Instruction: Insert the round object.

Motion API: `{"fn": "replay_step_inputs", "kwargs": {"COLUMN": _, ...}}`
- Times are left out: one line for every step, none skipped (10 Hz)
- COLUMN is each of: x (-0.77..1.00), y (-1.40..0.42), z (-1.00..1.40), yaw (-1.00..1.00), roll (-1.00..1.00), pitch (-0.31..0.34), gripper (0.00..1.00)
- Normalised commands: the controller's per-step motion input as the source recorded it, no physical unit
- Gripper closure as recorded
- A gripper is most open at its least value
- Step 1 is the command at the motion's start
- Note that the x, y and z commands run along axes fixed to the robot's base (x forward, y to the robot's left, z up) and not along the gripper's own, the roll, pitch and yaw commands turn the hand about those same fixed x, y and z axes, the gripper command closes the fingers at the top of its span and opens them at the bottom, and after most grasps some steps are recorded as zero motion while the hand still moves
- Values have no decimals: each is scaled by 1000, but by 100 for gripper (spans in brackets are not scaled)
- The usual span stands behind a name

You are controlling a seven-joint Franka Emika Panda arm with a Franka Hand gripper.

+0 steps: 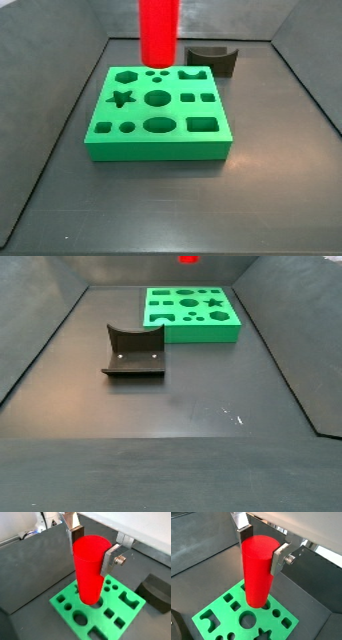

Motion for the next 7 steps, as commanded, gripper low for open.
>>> {"fn": "replay_step_inputs", "kwargs": {"x": 0, "y": 457, "z": -989, "yaw": -103, "roll": -54, "pitch": 0, "gripper": 100}}
{"fn": "replay_step_inputs", "kwargs": {"x": 0, "y": 414, "z": -711, "yaw": -206, "roll": -193, "pitch": 0, "gripper": 100}}
{"fn": "replay_step_inputs", "kwargs": {"x": 0, "y": 363, "z": -580, "yaw": -194, "roll": -239, "pitch": -27, "gripper": 100}}
{"fn": "replay_step_inputs", "kwargs": {"x": 0, "y": 303, "z": -523, "yaw": -200, "roll": -310, "pitch": -51, "gripper": 100}}
{"fn": "replay_step_inputs", "kwargs": {"x": 43, "y": 206, "z": -466, "yaw": -283, "roll": -311, "pitch": -67, "gripper": 100}}
{"fn": "replay_step_inputs", "kwargs": {"x": 0, "y": 117, "z": -423, "yaw": -246, "roll": -260, "pitch": -90, "gripper": 100}}
{"fn": "replay_step_inputs", "kwargs": {"x": 0, "y": 0, "z": -234, "yaw": -91, "roll": -144, "pitch": -46, "gripper": 100}}
